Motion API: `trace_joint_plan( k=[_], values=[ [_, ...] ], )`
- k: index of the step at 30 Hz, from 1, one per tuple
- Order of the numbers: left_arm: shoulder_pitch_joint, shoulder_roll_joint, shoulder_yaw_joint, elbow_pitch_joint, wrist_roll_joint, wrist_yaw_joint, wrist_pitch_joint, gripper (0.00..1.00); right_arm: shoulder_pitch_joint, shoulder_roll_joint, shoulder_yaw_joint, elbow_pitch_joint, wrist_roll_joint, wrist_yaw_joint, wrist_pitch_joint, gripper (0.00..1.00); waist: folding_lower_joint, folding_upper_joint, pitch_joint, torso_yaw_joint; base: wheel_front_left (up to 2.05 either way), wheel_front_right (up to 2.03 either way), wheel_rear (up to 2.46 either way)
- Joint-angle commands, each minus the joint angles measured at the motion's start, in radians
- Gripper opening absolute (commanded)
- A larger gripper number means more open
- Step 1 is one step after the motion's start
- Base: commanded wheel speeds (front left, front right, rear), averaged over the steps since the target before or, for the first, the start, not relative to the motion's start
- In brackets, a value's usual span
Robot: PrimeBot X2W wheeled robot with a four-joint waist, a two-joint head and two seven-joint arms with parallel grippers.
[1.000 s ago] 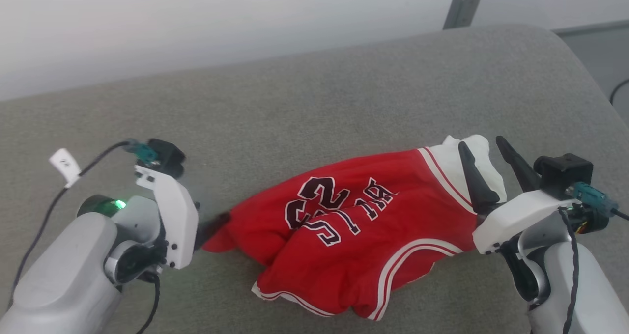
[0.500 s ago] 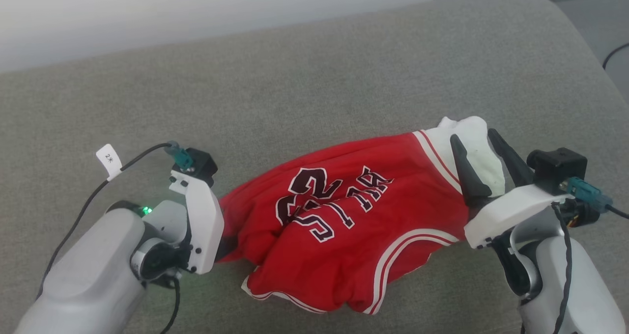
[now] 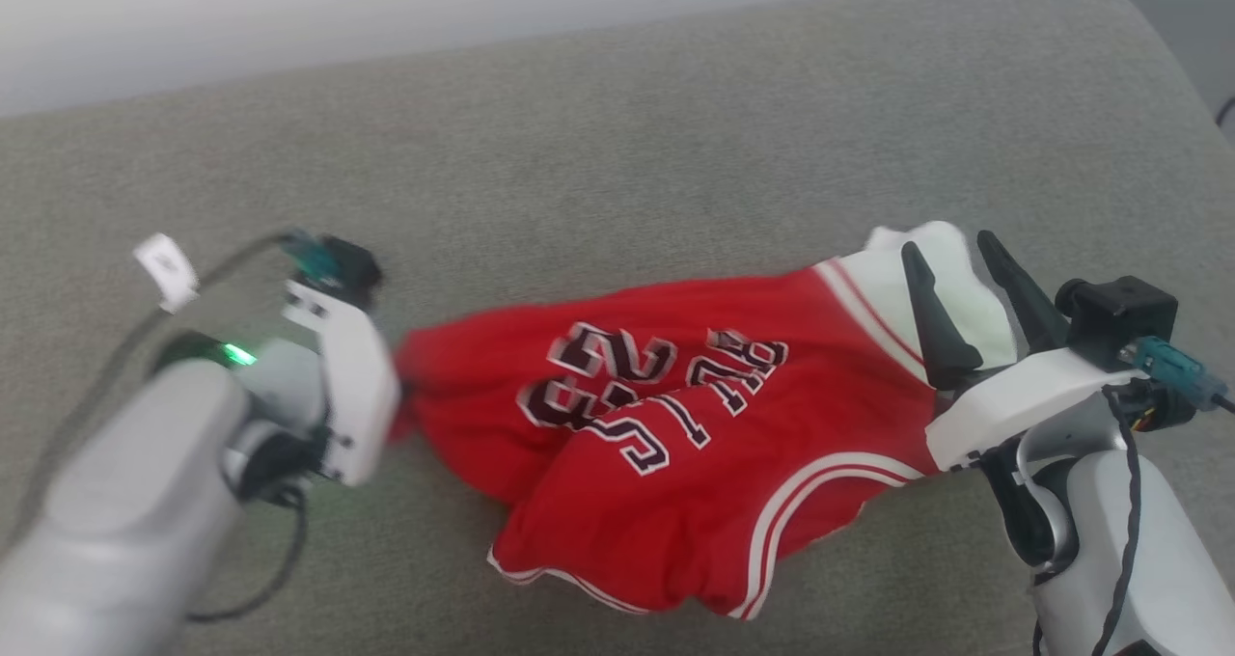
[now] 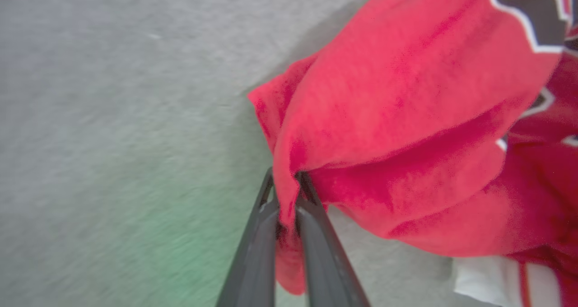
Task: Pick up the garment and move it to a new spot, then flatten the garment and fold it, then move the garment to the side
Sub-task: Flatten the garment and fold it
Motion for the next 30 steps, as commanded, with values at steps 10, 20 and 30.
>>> trace_joint_plan(
  k=[10,20,30],
  values=[
    [-0.211,0.085,-0.035,0.096,0.180,-0.001,-0.209,0.00,-0.009,0.004,-0.004,-0.027,-0.009,0.000,0.006,1.00,-0.0001,0.0000,0.027,0.000,0.00,0.00,0.00],
    [-0.420,0.076,-0.125,0.232,0.336,-0.001,-0.453,0.00,-0.031,0.006,0.013,-0.038,0.002,0.000,0.007,1.00,-0.0001,0.0000,0.085,-0.037,0.00,0.00,0.00],
    [-0.491,0.009,-0.234,0.394,0.266,-0.001,-0.515,0.00,-0.064,0.020,0.028,-0.027,0.009,0.000,-0.004,1.00,-0.0001,0.0000,0.145,-0.069,0.00,0.00,0.00]
  ],
)
